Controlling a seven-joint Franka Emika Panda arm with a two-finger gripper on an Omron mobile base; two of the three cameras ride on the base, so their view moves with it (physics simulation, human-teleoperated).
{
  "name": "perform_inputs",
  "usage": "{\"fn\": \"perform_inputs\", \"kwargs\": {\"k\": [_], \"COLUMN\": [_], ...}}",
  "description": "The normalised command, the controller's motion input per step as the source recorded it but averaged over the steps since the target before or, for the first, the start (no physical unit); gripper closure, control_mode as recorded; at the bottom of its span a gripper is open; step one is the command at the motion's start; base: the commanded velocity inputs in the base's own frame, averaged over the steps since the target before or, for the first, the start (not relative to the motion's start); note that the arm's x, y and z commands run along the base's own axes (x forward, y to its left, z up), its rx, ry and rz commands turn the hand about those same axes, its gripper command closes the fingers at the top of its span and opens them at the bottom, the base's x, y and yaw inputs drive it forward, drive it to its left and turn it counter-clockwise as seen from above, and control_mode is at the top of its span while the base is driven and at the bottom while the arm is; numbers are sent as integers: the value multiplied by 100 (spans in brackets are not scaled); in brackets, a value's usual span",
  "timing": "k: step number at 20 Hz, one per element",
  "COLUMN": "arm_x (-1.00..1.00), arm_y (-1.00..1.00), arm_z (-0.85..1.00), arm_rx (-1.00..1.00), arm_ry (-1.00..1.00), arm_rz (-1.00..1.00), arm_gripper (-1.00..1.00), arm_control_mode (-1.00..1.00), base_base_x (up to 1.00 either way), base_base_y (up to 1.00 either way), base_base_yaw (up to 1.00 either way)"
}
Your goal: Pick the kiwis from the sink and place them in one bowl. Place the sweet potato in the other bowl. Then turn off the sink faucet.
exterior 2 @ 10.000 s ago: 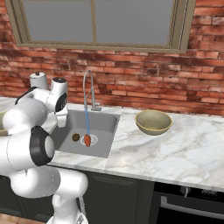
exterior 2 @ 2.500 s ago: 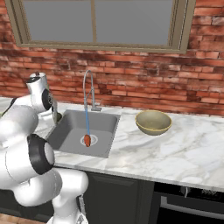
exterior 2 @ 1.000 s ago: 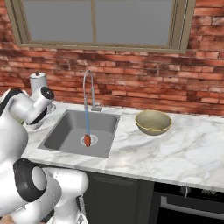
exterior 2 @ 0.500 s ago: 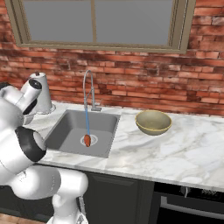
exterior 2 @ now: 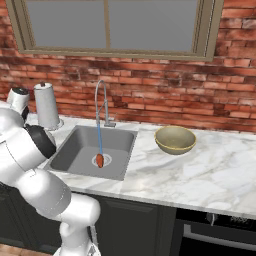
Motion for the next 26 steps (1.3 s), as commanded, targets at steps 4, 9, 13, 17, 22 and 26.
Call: {"fn": "perform_inputs", "kwargs": {"k": [4,9,13,17,22,26], "arm_x": [10,11,19,26,17,0], "arm_y": [15,5,9,27,30,12], "arm_z": [-30,-33,-14,0,-14,-26], "arm_rx": [-10,-6,-2,-2,-5,-8], "arm_ry": [0,0,0,0,0,0], "arm_rz": [0,0,0,0,0,0], "arm_gripper": [100,100,100,100,100,100], "arm_control_mode": [-100,-100,-100,-100,-100,-100], "base_base_x": [0,0,0,0,0,0], "base_base_y": [0,0,0,0,0,0], "base_base_yaw": [0,0,0,0,0,0]}}
